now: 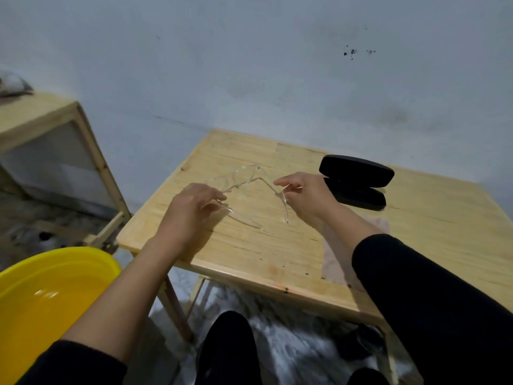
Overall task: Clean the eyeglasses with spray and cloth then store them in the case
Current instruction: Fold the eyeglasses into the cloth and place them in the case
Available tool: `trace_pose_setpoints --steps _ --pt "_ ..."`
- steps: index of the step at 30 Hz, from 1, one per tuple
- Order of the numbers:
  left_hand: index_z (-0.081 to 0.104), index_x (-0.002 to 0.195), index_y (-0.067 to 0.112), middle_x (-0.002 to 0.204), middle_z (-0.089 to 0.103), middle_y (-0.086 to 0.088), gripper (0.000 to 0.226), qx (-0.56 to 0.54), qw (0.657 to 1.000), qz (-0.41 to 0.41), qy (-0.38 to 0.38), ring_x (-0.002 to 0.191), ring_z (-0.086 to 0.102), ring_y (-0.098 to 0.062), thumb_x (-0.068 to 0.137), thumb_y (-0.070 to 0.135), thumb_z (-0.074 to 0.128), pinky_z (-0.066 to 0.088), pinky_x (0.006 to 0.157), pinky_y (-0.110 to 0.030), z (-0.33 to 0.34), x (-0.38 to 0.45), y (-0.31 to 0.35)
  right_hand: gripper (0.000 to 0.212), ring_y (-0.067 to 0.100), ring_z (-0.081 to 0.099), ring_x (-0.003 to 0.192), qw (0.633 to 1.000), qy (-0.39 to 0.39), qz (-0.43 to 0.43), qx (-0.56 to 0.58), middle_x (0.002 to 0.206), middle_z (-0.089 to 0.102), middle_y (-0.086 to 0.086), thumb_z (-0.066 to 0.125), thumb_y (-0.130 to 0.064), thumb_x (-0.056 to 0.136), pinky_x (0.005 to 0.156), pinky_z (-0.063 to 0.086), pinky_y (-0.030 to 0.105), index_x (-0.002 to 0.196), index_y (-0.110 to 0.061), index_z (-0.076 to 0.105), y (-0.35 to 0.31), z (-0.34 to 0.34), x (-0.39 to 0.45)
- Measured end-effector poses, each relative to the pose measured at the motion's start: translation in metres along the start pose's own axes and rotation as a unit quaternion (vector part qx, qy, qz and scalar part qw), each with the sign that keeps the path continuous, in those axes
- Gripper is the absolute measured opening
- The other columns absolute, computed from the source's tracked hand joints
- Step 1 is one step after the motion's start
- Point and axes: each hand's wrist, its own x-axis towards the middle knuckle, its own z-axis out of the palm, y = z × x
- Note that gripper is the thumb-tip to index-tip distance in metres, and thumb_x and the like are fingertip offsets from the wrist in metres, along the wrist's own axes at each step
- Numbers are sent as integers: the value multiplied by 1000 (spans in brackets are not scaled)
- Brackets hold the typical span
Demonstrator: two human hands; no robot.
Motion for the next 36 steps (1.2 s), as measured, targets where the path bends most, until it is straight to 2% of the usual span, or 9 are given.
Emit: trace_pose_setpoints --steps 4,9,13,16,21,24,27,32,36 --pt "72 89 15 95 69 1 14 2 1000 24 13 95 60 -12 79 7 71 48 86 -24 5 8 -8 27 8 64 83 998 14 13 64 86 62 -10 60 -2 86 76 56 24 100 -22 72 -3 11 6" --pt "73 90 10 90 72 -2 20 -45 996 22 78 83 64 -6 77 -5 68 41 81 -1 7 19 -6 19 0 61 79 992 72 -8 101 91 64 -5 61 1 87 65 46 2 95 -11 73 -9 2 10" --pt "72 92 8 88 68 7 17 -103 989 7 110 83 59 6 81 -3 66 41 77 0 11 32 12 13 -7 60 79 991 93 -22 88 92 69 -4 65 -7 86 70 41 -2 94 -12 74 -6 -24 4" --pt "72 93 10 88 67 9 14 -152 983 -14 106 80 58 18 83 3 66 41 76 1 19 39 36 11 -2 62 83 991 105 -7 79 87 67 -12 64 -13 88 77 43 7 93 -12 73 1 -50 -11" --pt "71 92 20 86 68 13 11 -225 970 -65 58 77 59 19 83 13 68 43 78 -2 44 46 81 14 4 59 81 984 171 7 51 82 68 -9 64 -14 86 78 42 18 96 -18 73 22 -94 -48" --pt "71 89 22 82 69 14 10 -244 968 -64 23 75 60 16 83 15 68 46 78 -6 64 43 107 15 -11 54 63 980 194 25 28 72 63 -15 62 -11 87 66 39 7 96 -16 73 37 -113 -78" --pt "71 88 24 80 69 15 10 -257 965 -60 -13 74 60 16 83 16 68 45 74 -3 81 37 127 15 -18 55 61 976 211 44 23 74 65 -11 62 -9 87 63 39 0 97 -12 73 53 -126 -105" --pt "70 85 26 76 68 16 11 -257 963 -53 -53 74 61 11 84 15 67 41 70 0 99 27 148 14 10 67 83 971 222 79 32 77 69 -8 62 -11 87 84 51 23 94 -17 72 71 -131 -134" --pt "71 88 23 77 68 12 10 -252 963 -58 -73 76 60 9 84 14 66 39 71 1 104 22 157 14 13 66 83 970 224 88 40 78 68 -6 62 -12 87 82 49 20 95 -17 72 80 -131 -144"
